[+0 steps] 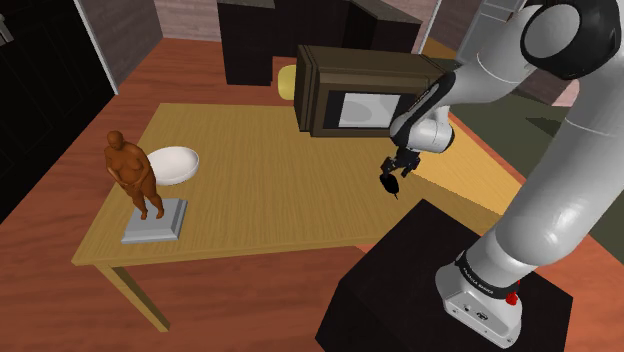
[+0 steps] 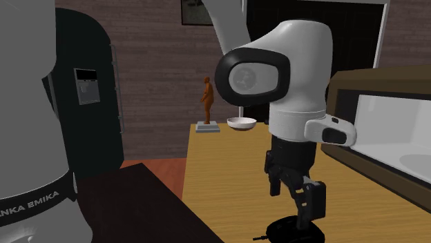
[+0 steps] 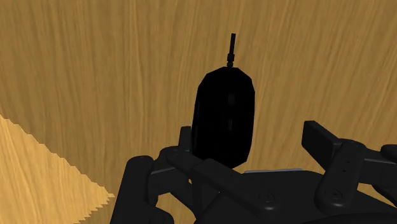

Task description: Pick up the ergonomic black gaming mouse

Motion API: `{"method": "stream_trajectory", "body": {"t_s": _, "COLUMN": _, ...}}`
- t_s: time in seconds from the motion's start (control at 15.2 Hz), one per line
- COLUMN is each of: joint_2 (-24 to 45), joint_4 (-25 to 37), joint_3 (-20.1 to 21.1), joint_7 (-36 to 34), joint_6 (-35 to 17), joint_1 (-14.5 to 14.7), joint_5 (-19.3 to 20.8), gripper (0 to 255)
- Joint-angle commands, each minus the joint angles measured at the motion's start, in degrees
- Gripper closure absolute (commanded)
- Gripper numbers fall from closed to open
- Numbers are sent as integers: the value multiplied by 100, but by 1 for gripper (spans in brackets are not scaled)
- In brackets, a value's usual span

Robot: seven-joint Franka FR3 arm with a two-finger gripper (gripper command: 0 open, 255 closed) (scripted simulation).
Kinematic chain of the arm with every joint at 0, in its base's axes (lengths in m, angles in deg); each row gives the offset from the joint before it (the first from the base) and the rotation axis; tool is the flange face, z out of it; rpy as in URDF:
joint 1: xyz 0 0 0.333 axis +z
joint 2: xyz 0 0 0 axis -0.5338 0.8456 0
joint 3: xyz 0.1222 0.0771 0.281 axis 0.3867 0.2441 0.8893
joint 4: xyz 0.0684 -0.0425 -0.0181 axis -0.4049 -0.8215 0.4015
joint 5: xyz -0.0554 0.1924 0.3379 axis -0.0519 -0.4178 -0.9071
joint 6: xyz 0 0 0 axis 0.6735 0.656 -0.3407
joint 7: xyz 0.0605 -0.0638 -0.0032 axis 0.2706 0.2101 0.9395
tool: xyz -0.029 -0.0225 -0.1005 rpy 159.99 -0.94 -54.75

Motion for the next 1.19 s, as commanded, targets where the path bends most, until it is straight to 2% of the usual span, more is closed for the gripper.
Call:
{"method": "stream_trajectory", "body": {"t_s": 0.0, "joint_2": 336, "joint_4": 143, "joint_3": 229, "joint_7": 422, "joint_6": -185, "joint_1": -275, "joint_5": -490, "gripper": 0}}
{"method": "stream_trajectory", "body": {"t_s": 0.4, "joint_2": 905, "joint_4": 334, "joint_3": 791, "joint_7": 949, "joint_6": -570, "joint_1": -714, "joint_5": -1114, "gripper": 0}}
{"method": "stream_trajectory", "body": {"t_s": 0.53, "joint_2": 960, "joint_4": 354, "joint_3": 847, "joint_7": 993, "joint_6": -607, "joint_1": -761, "joint_5": -1163, "gripper": 0}}
{"method": "stream_trajectory", "body": {"t_s": 0.59, "joint_2": 969, "joint_4": 361, "joint_3": 852, "joint_7": 998, "joint_6": -610, "joint_1": -766, "joint_5": -1168, "gripper": 255}}
{"method": "stream_trajectory", "body": {"t_s": 1.12, "joint_2": 978, "joint_4": 368, "joint_3": 859, "joint_7": 1004, "joint_6": -613, "joint_1": -773, "joint_5": -1174, "gripper": 255}}
